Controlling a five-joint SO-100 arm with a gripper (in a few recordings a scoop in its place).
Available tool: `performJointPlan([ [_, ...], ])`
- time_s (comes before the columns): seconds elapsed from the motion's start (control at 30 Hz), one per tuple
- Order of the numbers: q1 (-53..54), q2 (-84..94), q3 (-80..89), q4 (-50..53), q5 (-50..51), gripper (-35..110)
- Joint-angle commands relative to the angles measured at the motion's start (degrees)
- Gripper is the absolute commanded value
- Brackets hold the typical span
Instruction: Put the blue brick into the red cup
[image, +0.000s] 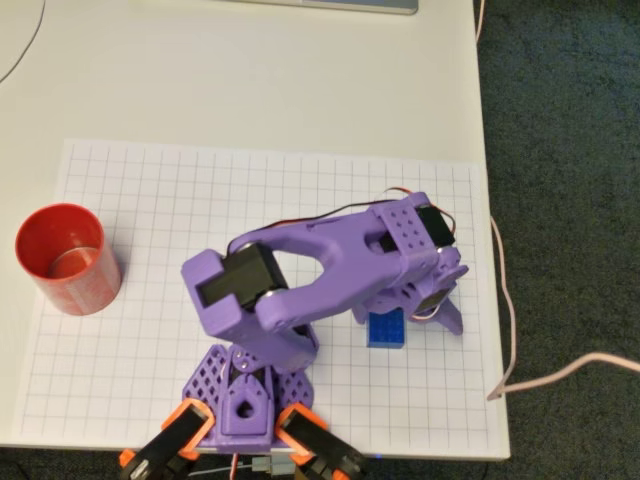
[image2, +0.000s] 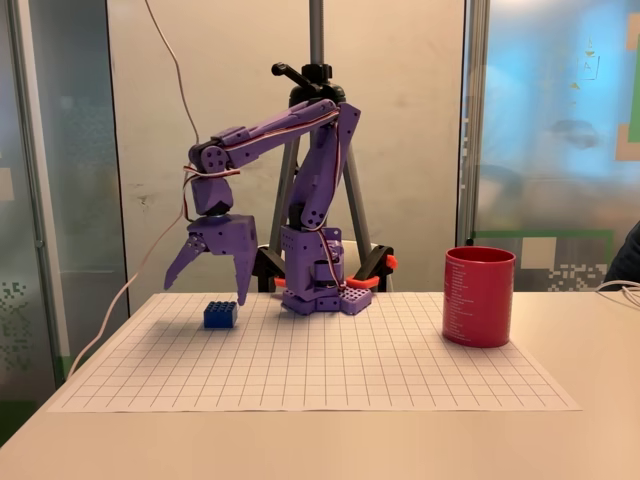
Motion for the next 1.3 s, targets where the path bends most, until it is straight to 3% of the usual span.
performJointPlan([
  [0.0, 1.4, 0.1, 0.6, -0.2, 0.2, 48],
  [0.43, -0.3, -3.1, 4.9, -5.1, 1.1, 48],
  [0.47, 0.0, -3.1, 4.9, -5.1, 0.8, 40],
  [0.53, 1.0, -3.1, 4.3, -5.4, 0.3, 0],
  [1.03, 3.8, -1.6, 3.4, -6.5, -2.2, 0],
  [1.27, 9.0, 4.6, -7.6, -12.7, -6.6, 0],
])
